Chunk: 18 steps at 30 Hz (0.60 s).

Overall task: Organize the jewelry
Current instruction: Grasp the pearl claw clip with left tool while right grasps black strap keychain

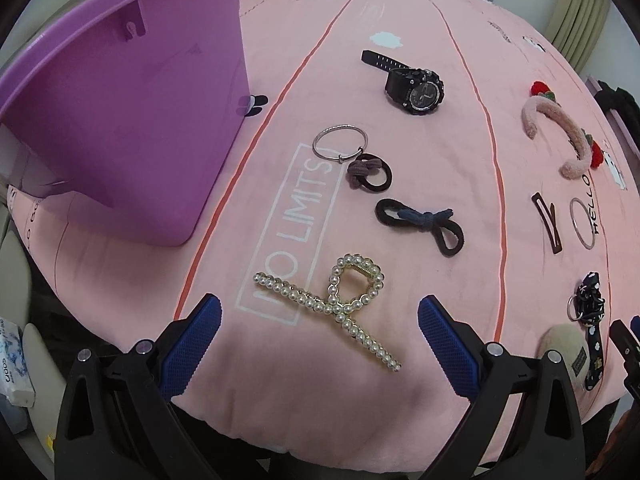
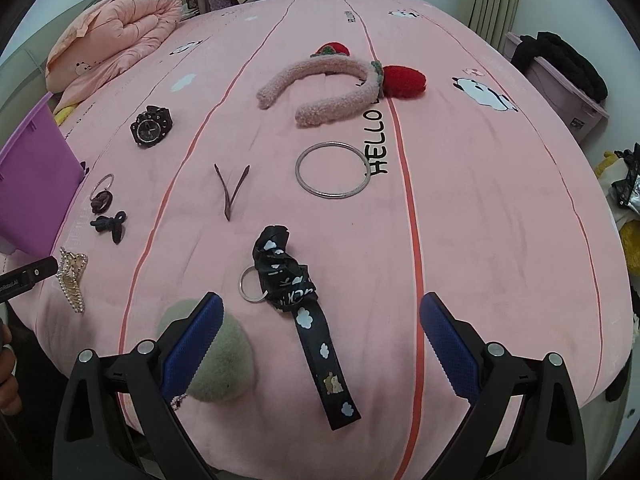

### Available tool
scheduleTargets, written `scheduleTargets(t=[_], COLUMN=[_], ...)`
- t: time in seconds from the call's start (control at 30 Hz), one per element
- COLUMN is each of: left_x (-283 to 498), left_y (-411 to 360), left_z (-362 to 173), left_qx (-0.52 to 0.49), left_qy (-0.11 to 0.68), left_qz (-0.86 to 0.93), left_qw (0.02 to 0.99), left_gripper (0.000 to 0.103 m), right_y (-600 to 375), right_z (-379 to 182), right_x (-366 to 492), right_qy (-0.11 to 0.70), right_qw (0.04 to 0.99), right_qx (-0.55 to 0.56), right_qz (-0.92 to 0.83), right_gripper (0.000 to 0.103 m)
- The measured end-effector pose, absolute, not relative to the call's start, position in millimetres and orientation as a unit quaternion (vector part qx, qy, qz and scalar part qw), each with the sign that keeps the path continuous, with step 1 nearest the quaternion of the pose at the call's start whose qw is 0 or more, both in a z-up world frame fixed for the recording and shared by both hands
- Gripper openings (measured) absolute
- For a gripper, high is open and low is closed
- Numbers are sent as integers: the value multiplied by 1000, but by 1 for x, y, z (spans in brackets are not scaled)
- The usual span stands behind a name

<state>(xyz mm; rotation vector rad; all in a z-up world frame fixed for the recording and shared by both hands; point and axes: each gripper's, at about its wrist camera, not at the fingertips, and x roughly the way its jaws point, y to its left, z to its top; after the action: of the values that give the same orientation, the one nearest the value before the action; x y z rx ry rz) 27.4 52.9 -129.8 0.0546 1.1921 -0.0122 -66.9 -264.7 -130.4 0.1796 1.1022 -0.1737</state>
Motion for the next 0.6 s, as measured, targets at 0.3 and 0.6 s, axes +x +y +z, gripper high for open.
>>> scheduleTargets(t=[0.3,0.6], left_x=[29,35], left_y=[66,64], left_z=[-146,-167], left_qx=[27,15], left_qy=[570,598], left_qz=[-6,6], left_qw=[821,801], left_gripper=[97,97], right_y=[-269,-271], right_z=[-147,-162], right_x=[-51,-41], right_qy=[539,554], right_qw=[835,825], right_qx=[83,77], right_qz=[-73,-74], right_gripper=[94,94])
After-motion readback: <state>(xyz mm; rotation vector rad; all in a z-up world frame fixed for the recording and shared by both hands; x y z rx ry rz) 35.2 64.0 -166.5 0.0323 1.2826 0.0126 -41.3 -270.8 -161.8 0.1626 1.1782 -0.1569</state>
